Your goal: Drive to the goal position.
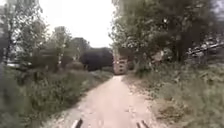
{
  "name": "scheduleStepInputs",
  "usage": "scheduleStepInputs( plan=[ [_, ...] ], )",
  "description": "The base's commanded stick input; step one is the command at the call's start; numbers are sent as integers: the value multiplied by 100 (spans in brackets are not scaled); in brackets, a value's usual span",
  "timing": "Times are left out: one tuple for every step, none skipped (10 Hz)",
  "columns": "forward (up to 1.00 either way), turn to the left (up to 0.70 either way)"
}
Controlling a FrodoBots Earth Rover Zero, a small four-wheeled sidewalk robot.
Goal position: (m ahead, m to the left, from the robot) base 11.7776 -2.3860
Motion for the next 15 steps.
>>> scheduleStepInputs(
  plan=[
    [85, -27],
    [85, -19],
    [85, -4],
    [85, -19],
    [85, -34],
    [85, -10],
    [85, 0],
    [85, 0],
    [85, 0],
    [85, 0],
    [85, 0],
    [85, 0],
    [85, 0],
    [85, 0],
    [85, 0]
  ],
)
